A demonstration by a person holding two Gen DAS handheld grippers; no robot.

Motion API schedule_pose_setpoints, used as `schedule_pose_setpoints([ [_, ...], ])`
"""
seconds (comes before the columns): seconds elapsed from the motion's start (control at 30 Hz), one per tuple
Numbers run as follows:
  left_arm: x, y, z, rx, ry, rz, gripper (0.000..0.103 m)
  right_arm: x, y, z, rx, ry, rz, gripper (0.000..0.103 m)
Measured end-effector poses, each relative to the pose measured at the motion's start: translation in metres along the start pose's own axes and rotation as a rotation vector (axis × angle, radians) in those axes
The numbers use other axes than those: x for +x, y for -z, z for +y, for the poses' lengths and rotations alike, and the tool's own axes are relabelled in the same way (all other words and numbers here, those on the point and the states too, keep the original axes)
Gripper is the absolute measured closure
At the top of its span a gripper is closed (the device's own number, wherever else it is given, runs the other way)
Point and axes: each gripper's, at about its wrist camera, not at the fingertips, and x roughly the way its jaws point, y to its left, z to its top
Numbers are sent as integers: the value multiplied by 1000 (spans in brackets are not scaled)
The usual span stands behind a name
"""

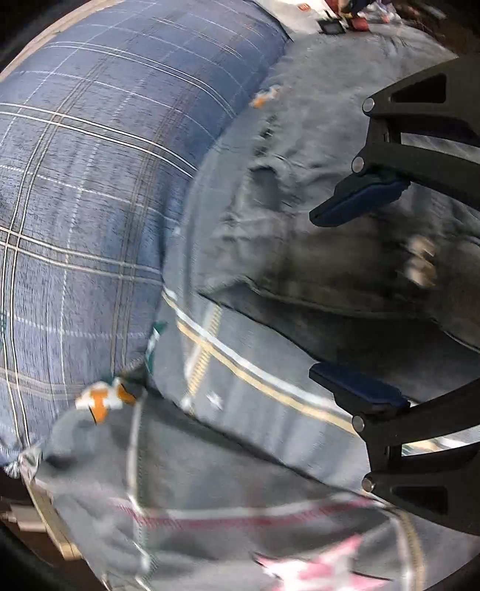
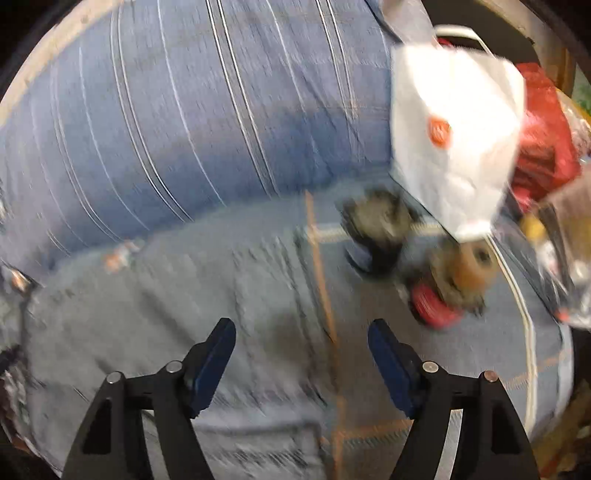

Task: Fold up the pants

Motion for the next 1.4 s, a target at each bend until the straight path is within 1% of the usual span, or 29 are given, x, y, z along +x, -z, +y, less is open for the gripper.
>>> schedule_pose_setpoints([
  [0.03, 6, -9, -4, -4, 27, 9, 27, 5, -8, 3, -4, -18, 2, 26],
  [0.07, 12, -16, -8, -2, 44, 24, 27, 19, -22, 8, -16, -20, 16, 26],
  [0.13, 24, -30, -16, 7, 68, 45, 27, 43, -32, 20, -40, -8, 47, 26],
  [0.23, 46, -50, -27, 31, 68, 70, 27, 79, -49, 35, -65, 54, 81, 28],
  [0.27, 51, -55, -29, 35, 72, 79, 30, 90, -51, 35, -66, 69, 91, 32],
  [0.3, 57, -60, -30, 37, 71, 85, 33, 95, -51, 33, -66, 78, 102, 35],
  [0.33, 64, -66, -29, 32, 63, 95, 39, 101, -52, 33, -69, 84, 112, 35],
  [0.37, 69, -70, -26, 23, 58, 107, 41, 108, -53, 33, -70, 89, 121, 36],
  [0.43, 76, -76, -18, -5, 46, 111, 41, 111, -53, 30, -71, 90, 128, 37],
  [0.5, 80, -78, -13, -12, 60, 113, 41, 109, -53, 26, -57, 77, 125, 37],
  [0.53, 84, -79, -13, -14, 65, 124, 42, 105, -54, 24, -60, 75, 110, 37],
  [0.6, 90, -80, -14, -8, 63, 130, 52, 111, -59, 22, -67, 76, 111, 37],
  [0.63, 93, -81, -15, -6, 54, 134, 65, 115, -60, 22, -67, 78, 120, 37],
  [0.67, 95, -81, -15, -15, 52, 140, 80, 124, -60, 21, -61, 76, 147, 39],
  [0.7, 97, -81, -16, -21, 53, 147, 87, 128, -60, 20, -50, 67, 156, 40],
  [0.73, 99, -81, -16, -19, 41, 153, 96, 127, -60, 20, -50, 69, 145, 49],
  [0.77, 99, -81, -17, -7, 24, 150, 98, 126, -61, 20, -48, 63, 138, 69],
  [0.8, 99, -81, -18, -2, 16, 149, 99, 123, -63, 18, -37, 57, 130, 89],
  [0.83, 98, -81, -17, -4, 10, 146, 100, 120, -65, 17, -32, 70, 122, 89],
  [0.9, 93, -84, -14, -21, 9, 131, 101, 116, -67, 16, -35, 58, 133, 89],
  [0.93, 90, -85, -11, -29, 15, 128, 101, 113, -67, 16, -38, 60, 124, 89],
  [1.07, 88, -85, -14, 8, 7, 124, 101, 105, -69, 13, -24, 47, 100, 88],
  [1.1, 88, -84, -15, 11, 5, 126, 101, 105, -70, 12, -21, 49, 101, 85],
  [1.2, 95, -82, -16, 29, -3, 136, 100, 111, -68, 12, -5, 53, 149, 83],
  [1.33, 102, -80, -18, 28, 0, 141, 100, 121, -66, 9, 6, 43, 148, 83],
  [1.4, 100, -81, -19, 29, 0, 140, 100, 121, -65, 7, 17, 38, 139, 87],
])
